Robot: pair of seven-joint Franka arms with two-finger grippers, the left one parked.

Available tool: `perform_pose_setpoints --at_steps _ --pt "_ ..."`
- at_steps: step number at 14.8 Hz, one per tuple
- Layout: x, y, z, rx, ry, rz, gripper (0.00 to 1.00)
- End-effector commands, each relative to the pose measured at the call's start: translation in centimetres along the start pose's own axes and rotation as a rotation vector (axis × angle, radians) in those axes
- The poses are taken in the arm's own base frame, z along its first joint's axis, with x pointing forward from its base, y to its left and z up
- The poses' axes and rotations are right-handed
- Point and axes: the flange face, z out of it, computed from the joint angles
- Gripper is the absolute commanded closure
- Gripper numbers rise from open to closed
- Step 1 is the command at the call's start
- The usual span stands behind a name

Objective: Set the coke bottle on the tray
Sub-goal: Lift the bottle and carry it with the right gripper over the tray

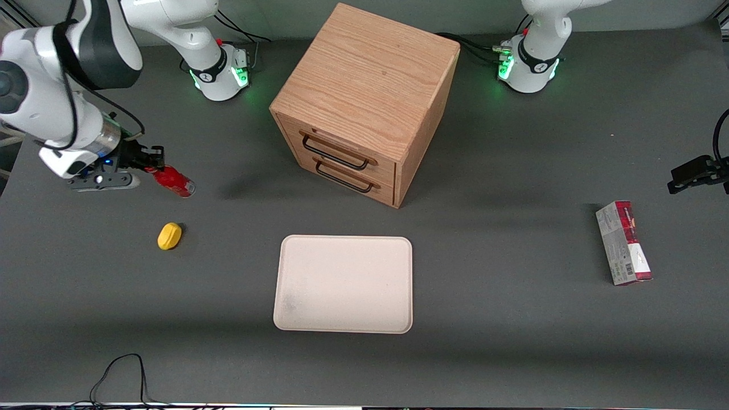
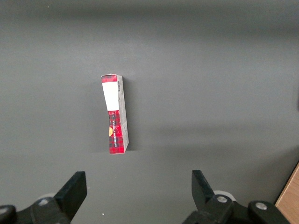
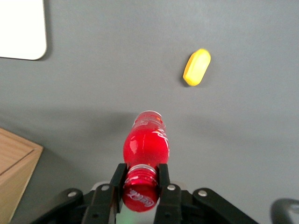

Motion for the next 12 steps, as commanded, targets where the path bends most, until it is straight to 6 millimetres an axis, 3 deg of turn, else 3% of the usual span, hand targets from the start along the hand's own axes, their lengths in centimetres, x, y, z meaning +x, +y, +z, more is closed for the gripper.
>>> perform_pose_setpoints --at_steps 1,4,7,9,12 --pt "4.4 -1.1 -5.2 0.014 -0.043 -0.007 1.0" --pt "6.4 -2.9 -8.9 0.031 -0.042 -0.029 1.0" --pt "6.7 -4.8 -11.8 0.036 0.023 -0.024 1.0" --pt "7.2 -7.6 -14.0 0.05 0.078 -0.024 1.0" --pt "10.0 -12.1 -14.6 0.094 0.132 0.015 1.0"
